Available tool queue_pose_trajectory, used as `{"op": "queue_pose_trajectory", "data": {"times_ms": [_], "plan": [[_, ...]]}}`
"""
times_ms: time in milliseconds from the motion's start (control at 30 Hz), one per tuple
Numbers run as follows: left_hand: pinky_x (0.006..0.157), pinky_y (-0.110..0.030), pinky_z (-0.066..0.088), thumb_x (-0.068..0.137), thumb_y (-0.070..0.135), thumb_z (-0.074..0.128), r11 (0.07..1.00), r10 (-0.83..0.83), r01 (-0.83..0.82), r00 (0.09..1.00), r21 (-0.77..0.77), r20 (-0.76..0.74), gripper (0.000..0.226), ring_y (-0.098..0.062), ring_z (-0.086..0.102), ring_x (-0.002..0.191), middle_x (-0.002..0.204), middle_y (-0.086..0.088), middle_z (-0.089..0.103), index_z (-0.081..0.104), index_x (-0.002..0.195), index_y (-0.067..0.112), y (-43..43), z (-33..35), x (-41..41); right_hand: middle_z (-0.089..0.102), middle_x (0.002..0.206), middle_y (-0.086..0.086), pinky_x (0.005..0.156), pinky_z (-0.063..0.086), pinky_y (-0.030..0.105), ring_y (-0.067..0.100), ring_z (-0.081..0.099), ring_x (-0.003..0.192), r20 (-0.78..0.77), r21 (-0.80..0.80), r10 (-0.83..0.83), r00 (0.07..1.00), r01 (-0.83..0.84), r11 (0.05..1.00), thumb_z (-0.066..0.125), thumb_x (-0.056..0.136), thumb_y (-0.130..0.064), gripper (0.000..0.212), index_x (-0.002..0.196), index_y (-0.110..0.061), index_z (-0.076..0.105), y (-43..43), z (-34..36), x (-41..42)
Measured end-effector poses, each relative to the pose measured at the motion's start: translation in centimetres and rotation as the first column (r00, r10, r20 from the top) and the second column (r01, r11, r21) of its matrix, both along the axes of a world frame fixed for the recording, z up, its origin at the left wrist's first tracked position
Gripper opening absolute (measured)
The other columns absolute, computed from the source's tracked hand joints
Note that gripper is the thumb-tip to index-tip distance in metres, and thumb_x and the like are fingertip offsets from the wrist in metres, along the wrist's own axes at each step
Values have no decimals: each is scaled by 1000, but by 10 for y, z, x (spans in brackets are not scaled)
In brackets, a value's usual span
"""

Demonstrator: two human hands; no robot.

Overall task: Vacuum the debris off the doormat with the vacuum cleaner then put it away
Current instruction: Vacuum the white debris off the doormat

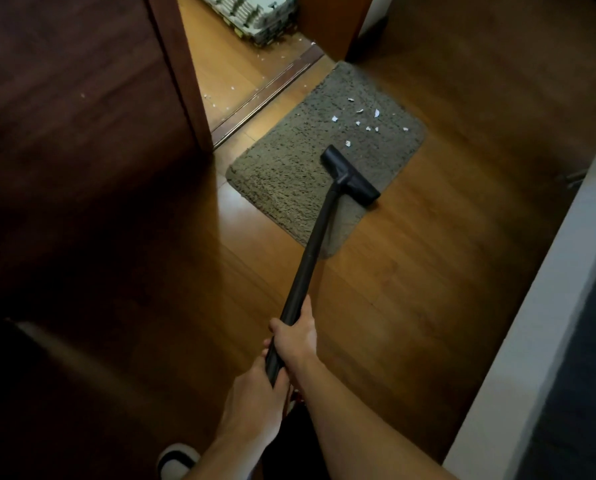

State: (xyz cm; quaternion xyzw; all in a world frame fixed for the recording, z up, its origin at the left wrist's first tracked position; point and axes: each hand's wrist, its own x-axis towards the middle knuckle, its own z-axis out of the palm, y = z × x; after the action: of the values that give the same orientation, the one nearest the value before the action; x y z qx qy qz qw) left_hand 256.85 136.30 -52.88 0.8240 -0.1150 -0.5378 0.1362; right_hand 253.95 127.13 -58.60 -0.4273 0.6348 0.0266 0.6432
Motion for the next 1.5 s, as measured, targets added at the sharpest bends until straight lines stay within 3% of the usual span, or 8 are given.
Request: {"op": "queue_pose_trajectory", "data": {"times_ms": [133,467,567,700,867,1100,1267,1500], "plan": [[82,-24,52,101,43,44,1000,31,-31,1000,-5,2,44,-5,64,88,98,12,64,42,143,32,46,8,9,63,119,16,51,55,27,11,65,52,-20,25,13,1000,-12,1000,62,96,-7,91,160,-41,6,49,7,10],[76,-22,46,103,44,37,1000,-16,16,1000,-16,-1,41,-3,61,87,99,13,61,43,140,30,94,8,48,62,109,7,47,53,24,14,65,54,-17,30,-14,1000,14,999,60,97,-8,89,161,-37,5,96,13,46],[67,-22,49,102,45,40,998,-61,60,997,13,40,36,-8,64,82,97,9,64,49,132,27,79,-1,55,64,107,9,48,54,27,15,66,54,-18,17,-38,999,38,999,60,98,-9,89,161,-37,5,80,6,55],[52,-17,38,101,42,45,996,-80,77,994,37,73,25,-6,57,66,82,11,59,56,115,24,39,-5,54,65,98,10,48,54,28,15,65,50,-11,6,-29,1000,29,1000,60,96,-7,86,160,-36,10,42,-3,57],[62,-24,49,100,44,46,996,-82,78,991,45,103,24,-11,62,70,84,6,62,56,106,23,-25,-5,49,63,97,10,43,51,25,12,62,45,-19,-41,13,1000,-14,999,59,97,-6,83,160,-33,13,-24,-7,55],[65,-29,52,100,47,43,999,-14,10,997,48,80,33,-18,68,82,91,2,66,56,116,22,-107,-15,39,64,100,5,48,55,29,13,65,47,-30,-42,73,997,-74,996,62,97,-10,86,160,-37,10,-110,-15,48],[59,-27,48,100,48,43,999,3,-6,998,37,62,28,-16,66,74,83,4,64,56,106,23,-156,-21,36,66,101,7,54,61,36,14,66,51,-46,-15,79,996,-80,997,62,97,-11,93,160,-40,1,-159,-18,46],[65,-36,61,99,48,43,1000,16,-15,998,-17,56,22,-16,68,66,78,4,66,52,95,28,-180,-21,38,64,100,8,56,61,36,15,66,53,-41,-32,97,994,-99,995,62,97,-10,92,161,-36,1,-184,-17,45]]}}
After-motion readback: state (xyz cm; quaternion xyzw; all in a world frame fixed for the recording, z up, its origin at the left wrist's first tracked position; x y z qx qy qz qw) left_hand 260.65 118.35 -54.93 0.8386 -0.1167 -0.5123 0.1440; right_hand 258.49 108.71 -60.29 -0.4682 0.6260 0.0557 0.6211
